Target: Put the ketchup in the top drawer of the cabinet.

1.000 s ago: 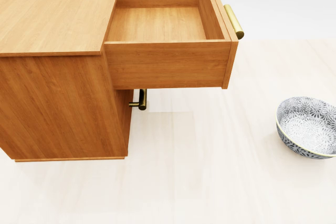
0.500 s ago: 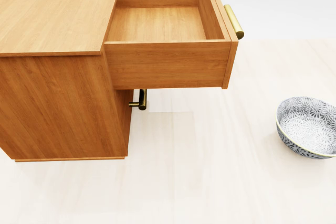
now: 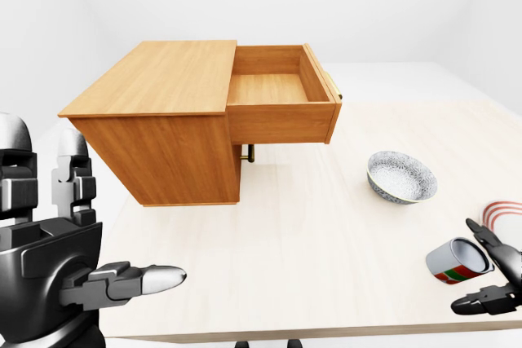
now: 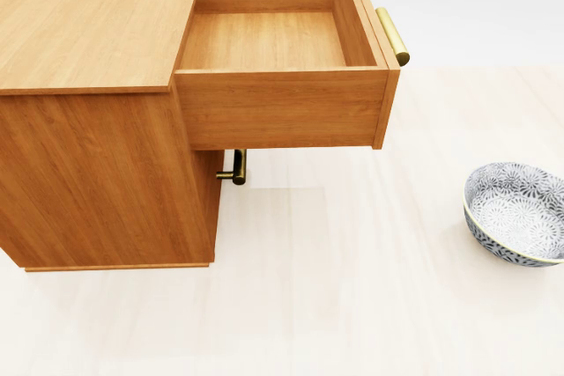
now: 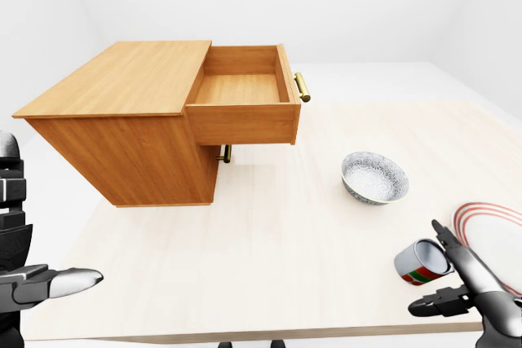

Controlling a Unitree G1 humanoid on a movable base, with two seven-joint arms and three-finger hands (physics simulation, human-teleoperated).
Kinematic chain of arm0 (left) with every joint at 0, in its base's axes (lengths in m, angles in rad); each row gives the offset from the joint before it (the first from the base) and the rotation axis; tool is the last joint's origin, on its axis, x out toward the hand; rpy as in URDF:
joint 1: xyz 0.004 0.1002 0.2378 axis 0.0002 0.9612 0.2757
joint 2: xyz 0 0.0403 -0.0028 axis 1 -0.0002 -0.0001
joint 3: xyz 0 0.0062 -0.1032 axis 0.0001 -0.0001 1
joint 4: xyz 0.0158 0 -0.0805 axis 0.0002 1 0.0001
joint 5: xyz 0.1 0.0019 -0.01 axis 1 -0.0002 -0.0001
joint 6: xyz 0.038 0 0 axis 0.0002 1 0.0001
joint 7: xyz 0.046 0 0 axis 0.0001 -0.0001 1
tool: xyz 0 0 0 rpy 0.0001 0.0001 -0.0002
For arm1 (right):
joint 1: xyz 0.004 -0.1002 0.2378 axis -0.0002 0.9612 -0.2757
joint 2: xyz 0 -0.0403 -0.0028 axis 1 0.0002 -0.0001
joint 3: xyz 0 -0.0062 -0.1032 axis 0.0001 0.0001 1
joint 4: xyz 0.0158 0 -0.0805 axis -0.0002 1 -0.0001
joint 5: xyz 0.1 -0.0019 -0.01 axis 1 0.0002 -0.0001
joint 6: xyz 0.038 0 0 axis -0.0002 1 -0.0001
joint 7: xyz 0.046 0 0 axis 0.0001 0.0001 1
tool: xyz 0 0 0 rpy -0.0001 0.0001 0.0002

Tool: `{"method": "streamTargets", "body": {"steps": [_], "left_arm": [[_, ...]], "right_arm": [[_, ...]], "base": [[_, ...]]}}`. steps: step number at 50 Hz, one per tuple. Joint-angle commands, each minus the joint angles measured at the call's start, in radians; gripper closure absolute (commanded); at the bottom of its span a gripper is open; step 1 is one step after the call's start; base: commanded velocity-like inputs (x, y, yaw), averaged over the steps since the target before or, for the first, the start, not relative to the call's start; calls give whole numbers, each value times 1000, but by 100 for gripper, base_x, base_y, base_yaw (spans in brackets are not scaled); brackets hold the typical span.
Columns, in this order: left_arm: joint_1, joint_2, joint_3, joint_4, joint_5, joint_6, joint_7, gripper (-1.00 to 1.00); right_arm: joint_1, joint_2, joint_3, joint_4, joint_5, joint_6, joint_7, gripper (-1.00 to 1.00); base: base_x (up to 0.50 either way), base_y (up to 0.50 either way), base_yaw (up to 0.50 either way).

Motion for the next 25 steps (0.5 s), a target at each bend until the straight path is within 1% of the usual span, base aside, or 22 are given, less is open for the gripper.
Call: {"method": "streamTargets", "body": {"steps": [1, 3, 7, 8, 10, 11, 14, 17, 21, 23, 25], "left_arm": [[2, -1, 0, -1, 0, 0, 0, -100], [3, -1, 2, -5, -2, 0, 0, -100], [0, 0, 4, -3, -4, 0, 0, -100], [-2, 0, 5, -3, -4, 0, 2, -100], [0, 0, 7, -6, -6, 0, 1, -100], [0, 0, 7, -8, -7, 0, 2, -100], [1, -1, 4, -6, -2, 0, 0, -100], [2, -2, 5, -8, -3, 0, -1, -100], [0, -1, 9, -5, -5, 0, -1, -100], [-4, 0, 9, -2, -4, 0, 1, -100], [-4, 0, 4, -1, -1, 0, 3, -100]], "right_arm": [[-5, -11, 25, 55, 12, 0, 0, -100], [2, -3, 26, 29, 10, 0, 0, -100], [3, -1, 30, 46, 13, 0, 0, -100], [3, -1, 31, 56, 18, 0, 0, -90], [9, 1, 35, 61, 23, 0, 0, -26], [13, 5, 36, 52, 25, 0, 0, 100], [17, 7, 34, 47, 23, 0, 0, 100], [3, -9, 33, 100, 31, 0, 0, 100], [11, -6, 33, 78, 32, 0, 0, 100], [23, 13, 35, 21, 22, 0, 0, 100], [25, 20, 34, 12, 17, 0, 0, 100]], "base": [[0, 0, 0], [0, 0, 0], [0, 0, 0], [0, 0, 0], [0, 0, 0], [0, 0, 0], [0, 0, 0], [0, 0, 0], [0, 0, 0], [0, 0, 0], [0, 0, 0]]}}
